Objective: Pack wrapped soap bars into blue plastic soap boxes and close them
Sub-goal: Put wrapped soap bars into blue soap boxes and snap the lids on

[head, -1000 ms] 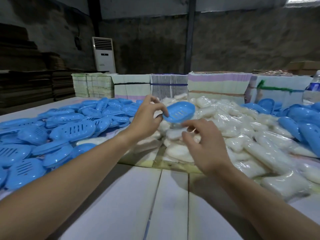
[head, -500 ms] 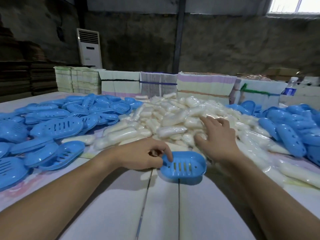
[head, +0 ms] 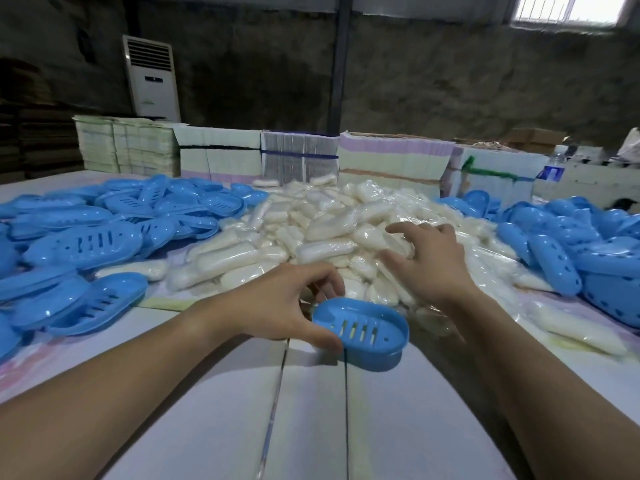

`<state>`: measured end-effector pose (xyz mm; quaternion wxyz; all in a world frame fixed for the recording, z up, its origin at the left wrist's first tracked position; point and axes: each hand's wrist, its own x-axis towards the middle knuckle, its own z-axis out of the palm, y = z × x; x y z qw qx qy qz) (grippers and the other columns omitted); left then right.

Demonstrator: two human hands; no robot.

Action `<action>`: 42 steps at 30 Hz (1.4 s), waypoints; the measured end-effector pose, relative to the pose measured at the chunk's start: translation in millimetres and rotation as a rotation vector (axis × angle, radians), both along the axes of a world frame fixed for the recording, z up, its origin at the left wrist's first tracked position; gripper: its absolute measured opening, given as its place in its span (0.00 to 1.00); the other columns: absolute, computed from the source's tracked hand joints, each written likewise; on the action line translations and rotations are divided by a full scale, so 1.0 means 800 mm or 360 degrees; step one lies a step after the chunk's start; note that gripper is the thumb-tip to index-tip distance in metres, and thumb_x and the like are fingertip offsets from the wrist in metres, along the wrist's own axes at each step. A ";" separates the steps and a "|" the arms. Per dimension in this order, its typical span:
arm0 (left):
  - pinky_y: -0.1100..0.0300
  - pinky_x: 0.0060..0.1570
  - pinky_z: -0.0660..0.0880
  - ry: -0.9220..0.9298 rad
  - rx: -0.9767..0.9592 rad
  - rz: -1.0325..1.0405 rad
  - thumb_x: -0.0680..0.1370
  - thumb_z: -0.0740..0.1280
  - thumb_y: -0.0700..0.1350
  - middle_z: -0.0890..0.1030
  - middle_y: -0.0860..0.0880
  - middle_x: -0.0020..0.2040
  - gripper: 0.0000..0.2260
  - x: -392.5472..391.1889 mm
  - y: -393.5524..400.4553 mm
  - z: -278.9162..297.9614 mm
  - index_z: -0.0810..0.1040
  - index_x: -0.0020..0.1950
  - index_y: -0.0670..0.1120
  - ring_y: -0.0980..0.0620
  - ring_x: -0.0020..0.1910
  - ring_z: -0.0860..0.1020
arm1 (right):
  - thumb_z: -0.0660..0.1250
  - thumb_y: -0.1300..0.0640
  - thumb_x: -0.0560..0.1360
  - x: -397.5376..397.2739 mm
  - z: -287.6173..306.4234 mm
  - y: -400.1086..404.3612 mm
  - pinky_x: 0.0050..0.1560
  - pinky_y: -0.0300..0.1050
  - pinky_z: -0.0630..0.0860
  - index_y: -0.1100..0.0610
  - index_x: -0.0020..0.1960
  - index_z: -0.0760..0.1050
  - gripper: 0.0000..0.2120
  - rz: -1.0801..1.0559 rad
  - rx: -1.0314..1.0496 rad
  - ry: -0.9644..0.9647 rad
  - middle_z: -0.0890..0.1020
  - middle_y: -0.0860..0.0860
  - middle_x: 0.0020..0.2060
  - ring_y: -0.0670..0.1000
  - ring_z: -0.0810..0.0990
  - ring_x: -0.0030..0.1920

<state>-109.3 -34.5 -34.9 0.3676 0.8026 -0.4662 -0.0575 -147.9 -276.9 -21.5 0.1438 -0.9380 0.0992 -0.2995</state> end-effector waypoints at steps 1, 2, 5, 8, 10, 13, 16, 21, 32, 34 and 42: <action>0.67 0.43 0.76 0.0023 -0.0016 0.0005 0.64 0.83 0.48 0.82 0.53 0.48 0.22 -0.001 -0.001 0.000 0.78 0.52 0.56 0.55 0.46 0.80 | 0.66 0.42 0.74 -0.004 0.002 0.000 0.63 0.55 0.65 0.42 0.65 0.73 0.20 0.0052 0.0068 0.0001 0.78 0.49 0.56 0.55 0.65 0.62; 0.67 0.43 0.76 0.0048 -0.0031 0.0020 0.64 0.83 0.48 0.82 0.53 0.48 0.23 -0.001 -0.002 -0.001 0.77 0.53 0.56 0.54 0.46 0.80 | 0.68 0.44 0.73 -0.008 0.004 -0.001 0.63 0.55 0.67 0.42 0.65 0.73 0.21 0.0099 0.0137 0.0016 0.78 0.49 0.54 0.54 0.66 0.62; 0.69 0.40 0.75 0.0114 -0.0031 0.0079 0.64 0.83 0.51 0.83 0.54 0.48 0.26 0.000 -0.003 -0.001 0.73 0.55 0.58 0.56 0.45 0.80 | 0.73 0.48 0.69 -0.025 0.018 -0.009 0.52 0.43 0.69 0.45 0.63 0.77 0.22 0.0159 0.0247 0.0024 0.77 0.47 0.48 0.49 0.73 0.55; 0.66 0.38 0.76 0.0131 -0.0039 0.0128 0.63 0.81 0.56 0.84 0.54 0.47 0.27 0.000 -0.003 0.001 0.71 0.54 0.59 0.56 0.43 0.81 | 0.75 0.46 0.65 -0.047 0.040 -0.019 0.43 0.33 0.68 0.43 0.57 0.81 0.20 0.0254 0.0336 0.0084 0.80 0.38 0.47 0.40 0.77 0.45; 0.60 0.40 0.77 0.0118 -0.0041 0.0165 0.60 0.79 0.60 0.84 0.53 0.45 0.28 0.000 -0.004 0.002 0.70 0.53 0.60 0.53 0.42 0.80 | 0.76 0.44 0.62 -0.062 0.051 -0.022 0.43 0.34 0.71 0.41 0.52 0.83 0.18 0.0383 0.0484 0.0139 0.83 0.36 0.43 0.37 0.79 0.44; 0.54 0.42 0.78 0.0092 -0.0066 0.0223 0.57 0.77 0.63 0.82 0.54 0.44 0.29 0.001 -0.004 0.000 0.70 0.53 0.60 0.51 0.42 0.81 | 0.77 0.42 0.57 -0.072 0.055 -0.010 0.42 0.37 0.75 0.39 0.48 0.84 0.18 0.0621 0.0604 0.0251 0.85 0.44 0.42 0.42 0.80 0.39; 0.62 0.37 0.75 0.0057 -0.0117 0.0273 0.56 0.77 0.63 0.80 0.56 0.44 0.30 0.005 -0.004 -0.002 0.71 0.54 0.60 0.56 0.39 0.78 | 0.79 0.45 0.58 -0.061 0.039 0.016 0.40 0.35 0.74 0.41 0.45 0.84 0.16 0.0702 0.0500 0.0335 0.84 0.49 0.41 0.44 0.79 0.38; 0.69 0.37 0.74 -0.0120 -0.0037 0.0370 0.58 0.79 0.63 0.80 0.60 0.44 0.29 0.014 -0.003 -0.009 0.76 0.58 0.61 0.61 0.44 0.77 | 0.80 0.48 0.62 -0.045 0.009 0.041 0.40 0.29 0.72 0.42 0.49 0.84 0.16 0.0660 0.0426 0.0306 0.83 0.39 0.41 0.37 0.78 0.41; 0.66 0.45 0.77 -0.0227 -0.0153 0.0552 0.62 0.80 0.62 0.81 0.62 0.51 0.29 0.027 -0.008 -0.017 0.82 0.61 0.56 0.64 0.47 0.78 | 0.76 0.59 0.68 -0.047 0.017 0.007 0.36 0.27 0.68 0.48 0.47 0.85 0.10 0.0737 0.0575 0.0209 0.83 0.44 0.38 0.38 0.77 0.34; 0.59 0.50 0.79 -0.0273 -0.0178 0.0579 0.60 0.76 0.66 0.82 0.60 0.51 0.33 0.024 -0.010 -0.019 0.82 0.63 0.56 0.61 0.48 0.79 | 0.76 0.59 0.68 -0.042 0.007 0.014 0.34 0.26 0.67 0.46 0.45 0.84 0.10 0.0645 0.0602 0.0180 0.82 0.43 0.37 0.37 0.76 0.30; 0.50 0.59 0.76 -0.0304 -0.0150 0.0549 0.65 0.74 0.66 0.78 0.59 0.54 0.34 0.021 -0.016 -0.021 0.75 0.70 0.60 0.54 0.56 0.76 | 0.77 0.59 0.68 -0.038 0.007 0.013 0.32 0.31 0.72 0.48 0.43 0.85 0.07 0.0612 0.0762 0.0203 0.84 0.54 0.43 0.41 0.75 0.28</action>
